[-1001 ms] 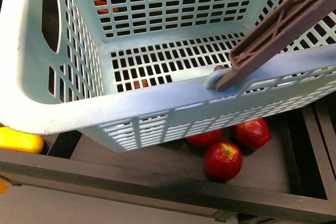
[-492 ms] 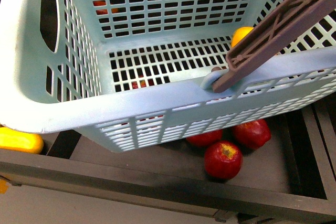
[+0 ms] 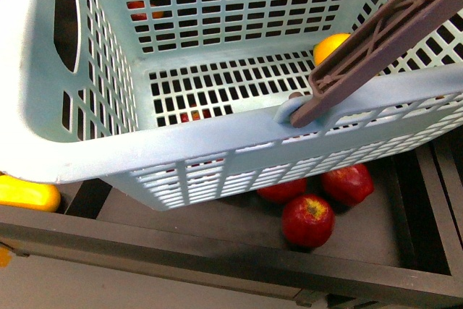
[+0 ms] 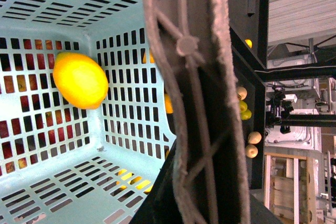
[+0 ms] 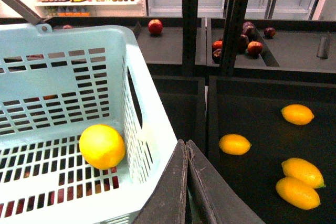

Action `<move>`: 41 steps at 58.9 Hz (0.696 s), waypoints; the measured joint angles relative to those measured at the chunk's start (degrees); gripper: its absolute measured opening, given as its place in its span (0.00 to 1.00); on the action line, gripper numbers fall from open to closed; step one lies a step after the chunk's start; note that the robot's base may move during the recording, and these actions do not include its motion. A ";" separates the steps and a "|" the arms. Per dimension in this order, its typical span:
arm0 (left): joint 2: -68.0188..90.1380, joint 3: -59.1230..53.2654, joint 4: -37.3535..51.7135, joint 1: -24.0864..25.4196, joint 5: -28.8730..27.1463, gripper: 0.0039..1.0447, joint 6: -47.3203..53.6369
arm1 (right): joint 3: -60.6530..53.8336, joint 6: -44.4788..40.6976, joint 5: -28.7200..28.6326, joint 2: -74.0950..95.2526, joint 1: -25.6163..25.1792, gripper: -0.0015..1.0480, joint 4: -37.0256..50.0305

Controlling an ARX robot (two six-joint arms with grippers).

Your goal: Pick lemon and mango into basket

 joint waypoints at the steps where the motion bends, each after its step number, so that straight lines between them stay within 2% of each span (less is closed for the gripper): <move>1: 0.00 0.00 0.00 0.00 0.04 0.04 0.00 | -0.33 0.00 0.00 -0.55 0.00 0.02 -0.22; 14: 0.00 0.00 0.00 0.00 0.11 0.04 -0.15 | -3.61 -0.04 0.00 -7.82 0.02 0.02 -4.20; 19: 0.00 0.00 0.00 -0.02 0.22 0.04 -0.17 | -3.74 -0.11 0.00 -8.59 0.02 0.22 -4.39; 32: 0.00 0.00 0.00 -0.02 0.17 0.04 -0.13 | -3.74 -0.11 0.00 -8.59 0.09 0.57 -4.39; 39: 0.00 0.00 0.00 -0.02 0.17 0.04 -0.15 | -3.74 -0.11 0.00 -8.59 0.09 0.83 -4.39; 41: 0.00 0.00 0.00 -0.02 0.17 0.04 -0.15 | -3.74 -0.11 0.00 -8.59 0.09 0.88 -4.39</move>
